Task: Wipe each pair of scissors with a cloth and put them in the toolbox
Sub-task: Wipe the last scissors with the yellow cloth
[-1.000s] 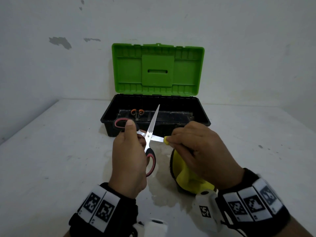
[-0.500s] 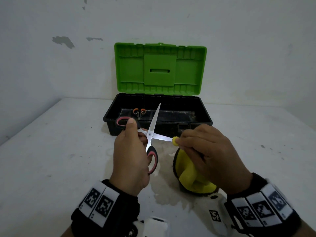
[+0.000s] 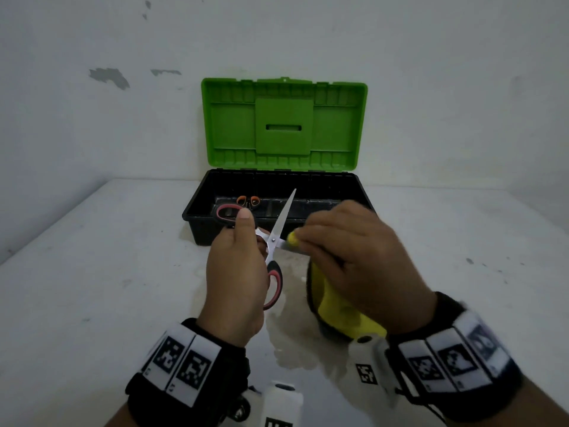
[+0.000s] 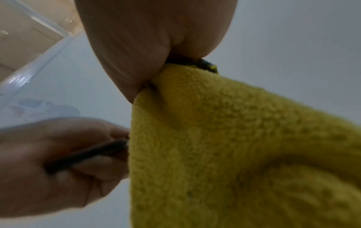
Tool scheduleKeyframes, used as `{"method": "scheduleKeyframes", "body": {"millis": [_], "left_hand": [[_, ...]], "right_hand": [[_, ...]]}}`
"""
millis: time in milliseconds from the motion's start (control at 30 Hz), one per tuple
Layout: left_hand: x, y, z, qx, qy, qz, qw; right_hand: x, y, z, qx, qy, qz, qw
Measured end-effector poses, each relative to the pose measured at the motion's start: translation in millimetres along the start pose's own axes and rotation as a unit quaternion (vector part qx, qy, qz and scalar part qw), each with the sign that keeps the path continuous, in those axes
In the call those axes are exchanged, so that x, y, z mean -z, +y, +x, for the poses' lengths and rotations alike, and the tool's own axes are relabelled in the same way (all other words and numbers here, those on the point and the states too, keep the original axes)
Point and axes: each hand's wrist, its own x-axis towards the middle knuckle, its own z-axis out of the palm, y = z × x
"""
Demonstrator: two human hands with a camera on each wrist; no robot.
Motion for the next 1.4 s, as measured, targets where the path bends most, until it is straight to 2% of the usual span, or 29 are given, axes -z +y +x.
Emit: {"method": "scheduleKeyframes", "body": {"millis": [100,400,533,667,767,833,900,1000,1100,1200,1300,1400], "left_hand": [[-2,0,1,0.013,-0.010,-0.011,1.000],[0,3,-3,0.062,-0.011,-0.024,0.998],[4,6,1,0.057,-0.004,-0.025,0.998],[15,11,6,0.032,-0.005,-0.014,0.999],[24,11,10,-0.010,-0.032,0.050,0.998],[25,9,11,-0.037,-0.056,0.085,0.994],[23,7,8,-0.063,-0.086,0.096,0.990],[22,5,1,-0.092,-0.110,0.104,0.984],[24,3,-1,-0.083,-0.108,0.097,0.986],[27,3,2,-0.060,-0.100,0.103,0.988],[27,2,3,-0.040,-0.101,0.105,0.988],[25,3,3,-0.035,-0.104,0.112,0.988]], "right_hand": [[-19,-3,3,0.042,-0.044,-0.046,0.997],[-13,2,-18,0.052,-0.039,-0.062,0.996],[-2,19,-31,0.047,-0.044,-0.070,0.995],[15,42,-37,-0.010,-0.072,-0.061,0.996],[32,40,-27,-0.094,-0.032,-0.034,0.994],[36,28,-14,-0.124,-0.002,0.002,0.992],[30,13,-2,-0.117,0.003,0.048,0.992],[10,-4,6,-0.082,-0.034,0.068,0.994],[-12,-13,3,-0.058,-0.055,0.069,0.994],[-25,-12,-3,-0.033,-0.039,0.039,0.998],[-25,-6,-3,-0.057,-0.002,0.015,0.998],[-24,-11,-1,-0.045,-0.009,0.003,0.999]]}}
